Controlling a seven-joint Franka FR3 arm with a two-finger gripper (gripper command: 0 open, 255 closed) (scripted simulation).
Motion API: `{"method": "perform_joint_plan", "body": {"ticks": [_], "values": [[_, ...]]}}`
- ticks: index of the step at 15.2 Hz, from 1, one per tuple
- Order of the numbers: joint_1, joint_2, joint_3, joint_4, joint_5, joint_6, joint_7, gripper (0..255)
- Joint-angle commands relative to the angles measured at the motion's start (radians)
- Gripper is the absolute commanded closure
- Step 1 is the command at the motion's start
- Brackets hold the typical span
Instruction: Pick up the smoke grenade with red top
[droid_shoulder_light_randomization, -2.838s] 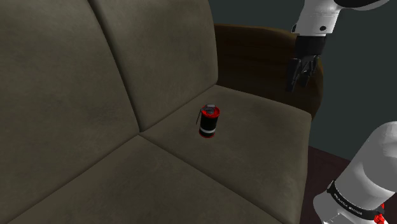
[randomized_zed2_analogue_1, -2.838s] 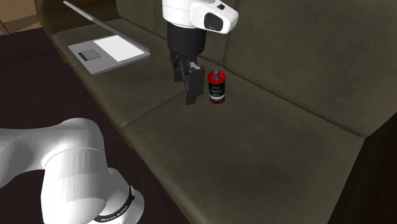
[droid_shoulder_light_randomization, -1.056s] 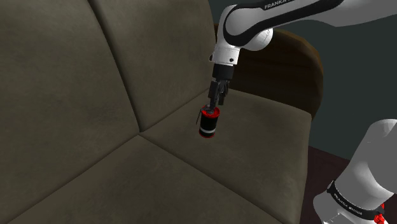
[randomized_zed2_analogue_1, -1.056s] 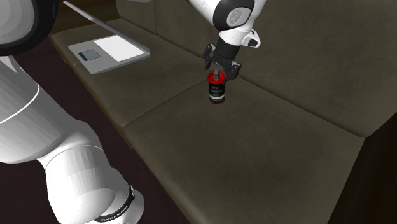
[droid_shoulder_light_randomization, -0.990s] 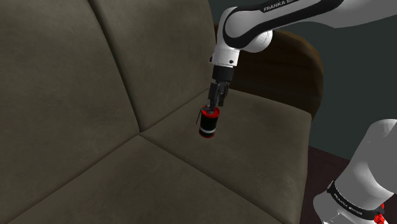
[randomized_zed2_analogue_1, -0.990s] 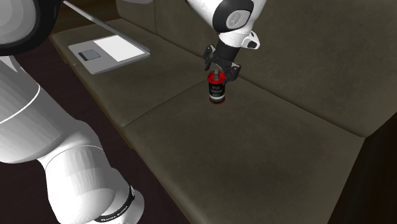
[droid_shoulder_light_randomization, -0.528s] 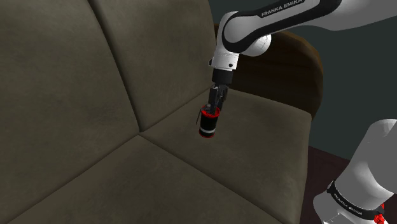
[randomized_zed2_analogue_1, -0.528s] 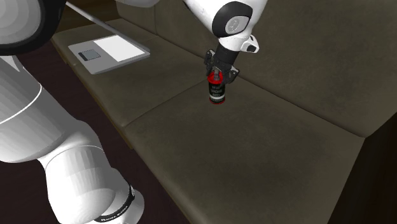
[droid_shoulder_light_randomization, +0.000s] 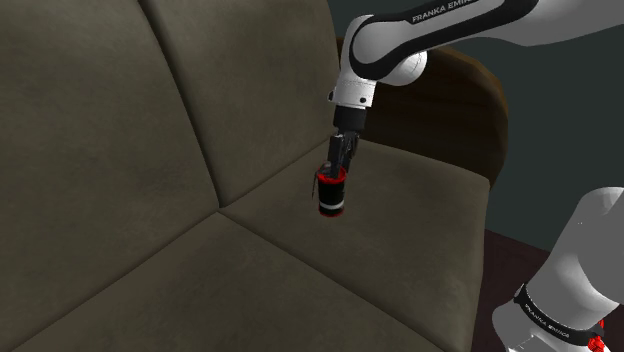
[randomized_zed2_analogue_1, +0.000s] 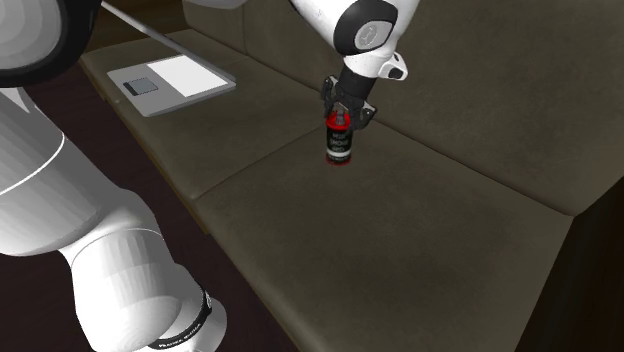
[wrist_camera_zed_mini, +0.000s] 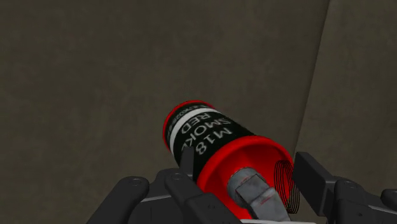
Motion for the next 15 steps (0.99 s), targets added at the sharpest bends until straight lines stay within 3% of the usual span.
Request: {"method": "perform_joint_plan", "body": {"ticks": [1, 15], "values": [[-0.001, -0.006, -0.001, 0.017, -0.002, -0.022, 0.006, 255], [-0.005, -0.029, -0.006, 0.152, -0.015, -0.176, 0.047, 255]]}}
